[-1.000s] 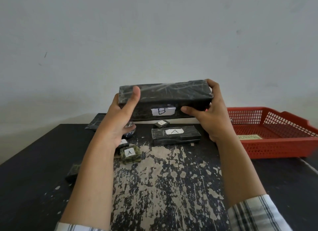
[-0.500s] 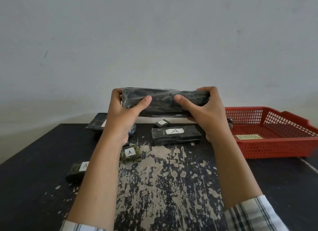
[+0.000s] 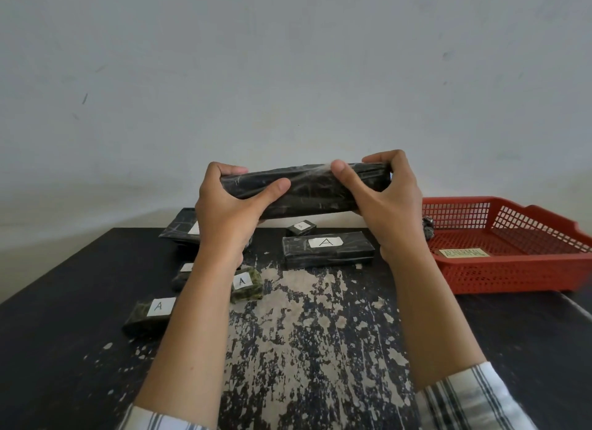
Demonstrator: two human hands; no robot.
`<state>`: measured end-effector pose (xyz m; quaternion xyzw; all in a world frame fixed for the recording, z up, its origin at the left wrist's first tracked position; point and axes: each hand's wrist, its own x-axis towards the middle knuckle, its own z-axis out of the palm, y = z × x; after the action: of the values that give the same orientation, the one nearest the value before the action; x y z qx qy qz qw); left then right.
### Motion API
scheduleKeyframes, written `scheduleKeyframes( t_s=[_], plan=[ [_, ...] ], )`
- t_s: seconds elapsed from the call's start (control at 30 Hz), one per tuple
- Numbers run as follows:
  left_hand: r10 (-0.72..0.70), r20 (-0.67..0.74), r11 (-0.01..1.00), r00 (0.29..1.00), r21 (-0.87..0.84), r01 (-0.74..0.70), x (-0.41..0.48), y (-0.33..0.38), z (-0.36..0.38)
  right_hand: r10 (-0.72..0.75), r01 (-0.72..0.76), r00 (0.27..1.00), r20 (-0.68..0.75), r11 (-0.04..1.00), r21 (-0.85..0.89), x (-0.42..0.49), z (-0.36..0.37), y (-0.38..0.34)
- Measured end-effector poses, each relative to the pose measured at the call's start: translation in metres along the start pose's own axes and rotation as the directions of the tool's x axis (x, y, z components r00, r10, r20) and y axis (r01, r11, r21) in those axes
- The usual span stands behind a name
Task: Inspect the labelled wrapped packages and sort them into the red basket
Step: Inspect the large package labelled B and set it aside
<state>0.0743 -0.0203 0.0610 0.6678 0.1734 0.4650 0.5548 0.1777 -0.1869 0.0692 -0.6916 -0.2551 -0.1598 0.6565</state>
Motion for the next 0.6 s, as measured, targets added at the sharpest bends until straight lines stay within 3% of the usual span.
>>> scheduleKeyframes(
  t_s=[0.17,0.33,0.47,0.6],
  plan=[
    [0.011,0.067,1.000,0.998,0.017,-0.012,0.001,0.005,-0.003,0.024,-0.021,0.998,-0.058,0.999,0.048,0.005,0.000,0.007],
    [-0.069,0.144,0.982,0.987,-0.166,0.093,0.004,0.005,-0.008,0.076,-0.068,0.995,-0.070,0.992,0.109,0.007,-0.002,0.012],
    [-0.095,0.163,0.970,0.982,-0.208,0.128,0.007,-0.001,-0.010,0.092,-0.089,0.996,-0.012,0.984,0.153,0.006,-0.004,0.009],
    [-0.093,0.106,0.961,0.990,-0.249,0.118,0.012,-0.006,-0.010,0.060,-0.094,0.989,0.133,0.960,0.263,0.002,-0.012,-0.001]
  ],
)
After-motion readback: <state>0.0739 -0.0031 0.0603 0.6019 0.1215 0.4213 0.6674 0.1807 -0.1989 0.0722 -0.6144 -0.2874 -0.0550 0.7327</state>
